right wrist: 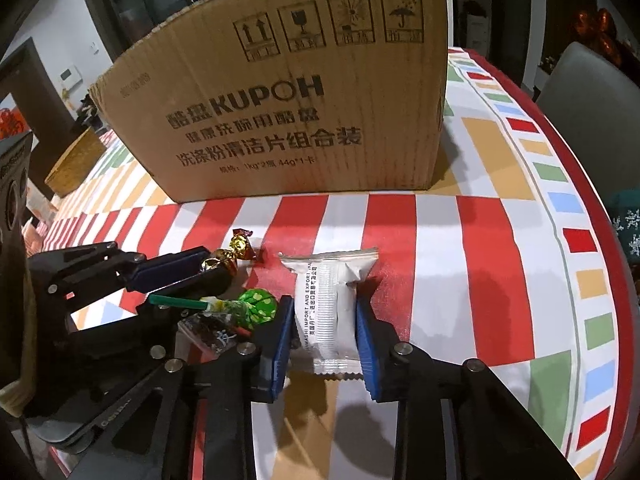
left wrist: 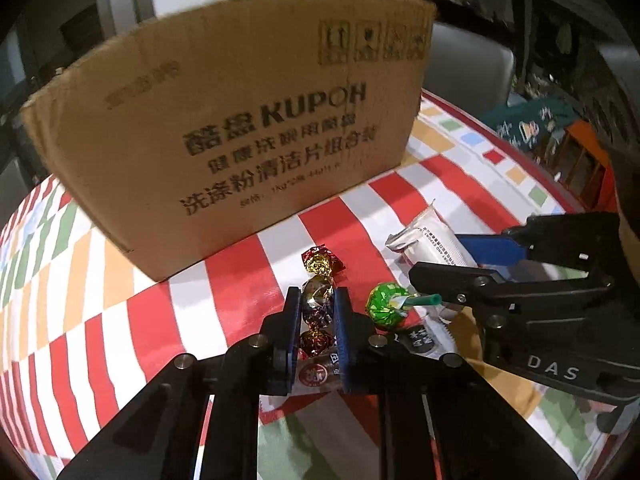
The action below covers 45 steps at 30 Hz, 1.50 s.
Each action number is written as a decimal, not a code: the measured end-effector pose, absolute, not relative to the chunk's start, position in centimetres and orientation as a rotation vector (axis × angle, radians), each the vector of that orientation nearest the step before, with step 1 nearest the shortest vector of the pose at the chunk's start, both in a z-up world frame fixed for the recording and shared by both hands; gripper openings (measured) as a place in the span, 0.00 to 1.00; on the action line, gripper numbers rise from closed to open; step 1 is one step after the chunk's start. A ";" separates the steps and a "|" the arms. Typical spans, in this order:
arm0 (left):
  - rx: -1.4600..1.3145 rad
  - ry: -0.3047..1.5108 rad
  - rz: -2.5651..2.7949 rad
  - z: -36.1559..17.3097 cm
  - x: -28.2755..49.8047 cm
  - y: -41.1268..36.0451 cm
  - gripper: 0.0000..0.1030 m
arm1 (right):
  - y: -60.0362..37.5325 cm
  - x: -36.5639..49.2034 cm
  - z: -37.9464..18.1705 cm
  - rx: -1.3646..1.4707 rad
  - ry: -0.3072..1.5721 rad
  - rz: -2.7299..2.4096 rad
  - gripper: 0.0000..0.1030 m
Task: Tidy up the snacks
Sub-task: 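Grasp the gold-wrapped candy with left tool while right tool grasps the white pack, then carry both items over the box and open both tools to drop them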
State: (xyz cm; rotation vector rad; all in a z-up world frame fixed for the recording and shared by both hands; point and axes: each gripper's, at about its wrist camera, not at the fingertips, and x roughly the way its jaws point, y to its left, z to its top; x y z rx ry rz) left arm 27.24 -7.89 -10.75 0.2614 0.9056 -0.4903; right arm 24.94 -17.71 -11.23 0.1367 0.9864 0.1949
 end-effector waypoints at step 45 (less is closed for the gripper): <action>0.109 0.538 -0.332 7.3 21.5 -4.4 0.17 | -17.8 20.0 6.1 0.085 0.581 0.259 0.30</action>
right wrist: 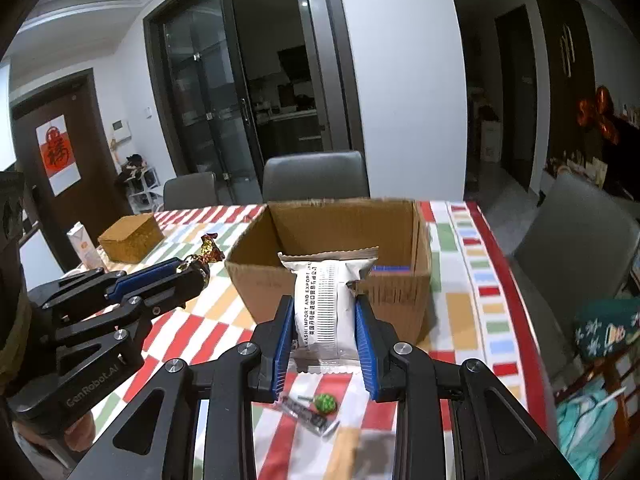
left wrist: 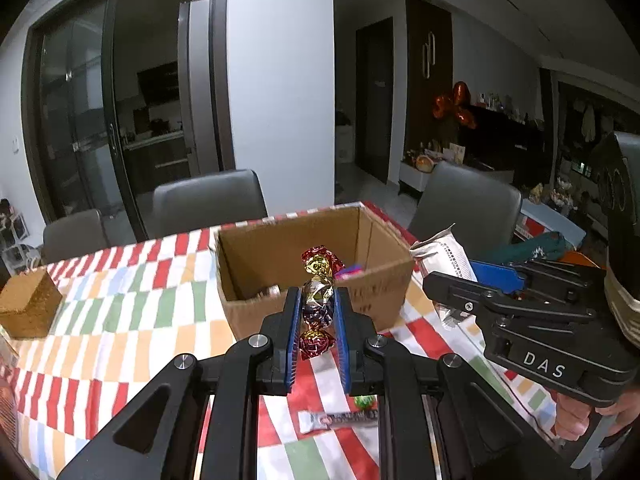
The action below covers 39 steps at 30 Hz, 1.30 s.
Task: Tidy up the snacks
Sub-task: 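Carry both items over the box and open both tools to drop them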
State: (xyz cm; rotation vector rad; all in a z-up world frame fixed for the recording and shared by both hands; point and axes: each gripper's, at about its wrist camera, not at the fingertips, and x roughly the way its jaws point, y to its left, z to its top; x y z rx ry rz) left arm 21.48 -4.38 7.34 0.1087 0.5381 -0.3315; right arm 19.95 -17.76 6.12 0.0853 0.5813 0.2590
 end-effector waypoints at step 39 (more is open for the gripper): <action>0.096 0.623 -0.243 6.9 32.9 -3.5 0.35 | -16.7 32.8 6.3 0.021 0.624 0.219 0.48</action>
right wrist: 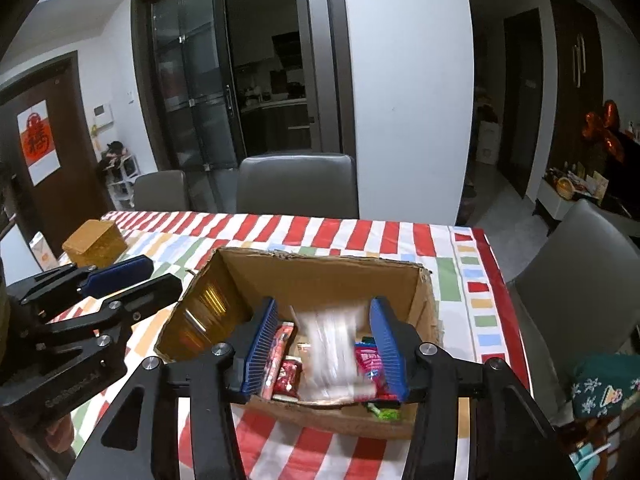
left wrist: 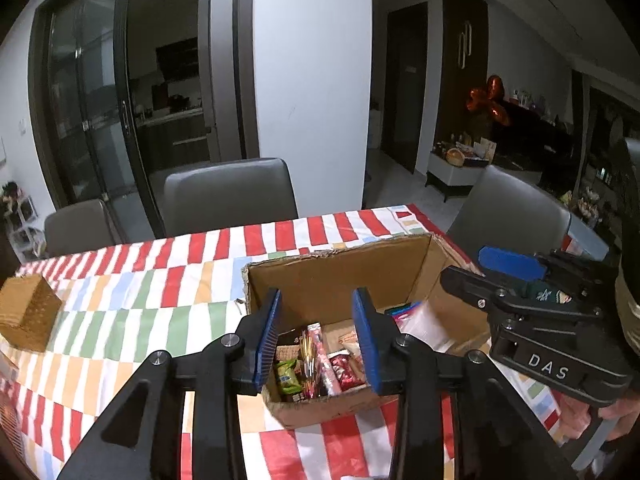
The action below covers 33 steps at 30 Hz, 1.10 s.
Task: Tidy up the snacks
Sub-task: 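Carry both items over the box and open both tools to drop them, then grasp the dark stick pack with left tool while right tool grasps the green lollipop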
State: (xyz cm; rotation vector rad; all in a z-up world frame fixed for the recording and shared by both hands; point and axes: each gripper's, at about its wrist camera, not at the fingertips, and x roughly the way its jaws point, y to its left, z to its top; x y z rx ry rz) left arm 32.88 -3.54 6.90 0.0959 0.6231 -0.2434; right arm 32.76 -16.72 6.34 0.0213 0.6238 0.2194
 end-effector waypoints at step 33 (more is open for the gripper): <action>0.297 0.776 -0.447 -3.4 20.8 -5.9 0.52 | -15.8 20.0 -2.0 -0.125 0.762 0.345 0.48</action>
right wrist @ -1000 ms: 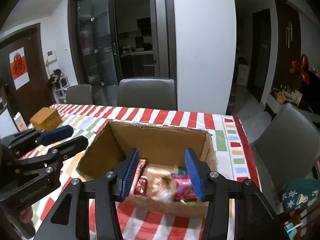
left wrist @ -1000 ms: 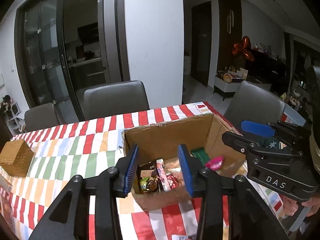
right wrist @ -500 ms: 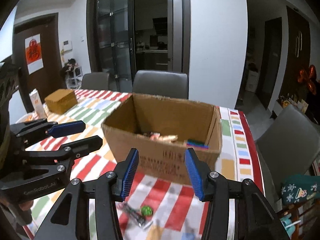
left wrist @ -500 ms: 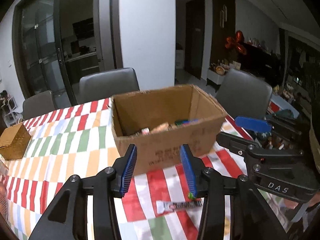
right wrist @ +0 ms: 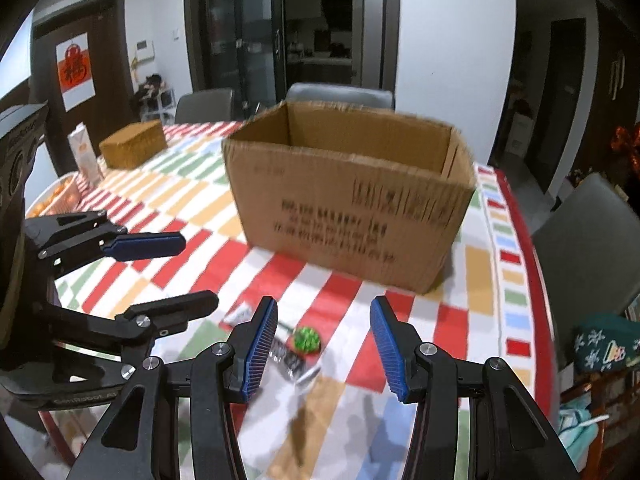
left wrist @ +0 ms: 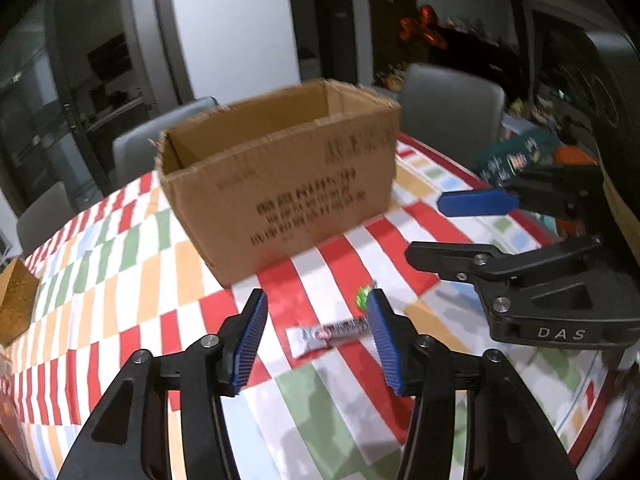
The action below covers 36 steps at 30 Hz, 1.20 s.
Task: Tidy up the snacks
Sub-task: 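Grasp the dark stick pack with left tool while right tool grasps the green lollipop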
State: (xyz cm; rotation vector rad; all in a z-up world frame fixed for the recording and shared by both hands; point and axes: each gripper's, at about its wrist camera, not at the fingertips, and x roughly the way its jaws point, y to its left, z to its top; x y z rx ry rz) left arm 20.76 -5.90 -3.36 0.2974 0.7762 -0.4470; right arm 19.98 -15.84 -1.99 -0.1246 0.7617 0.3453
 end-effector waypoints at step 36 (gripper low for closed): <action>0.486 0.987 -0.744 -12.2 26.2 -9.2 0.45 | -13.9 25.8 -10.8 -0.049 0.987 0.395 0.23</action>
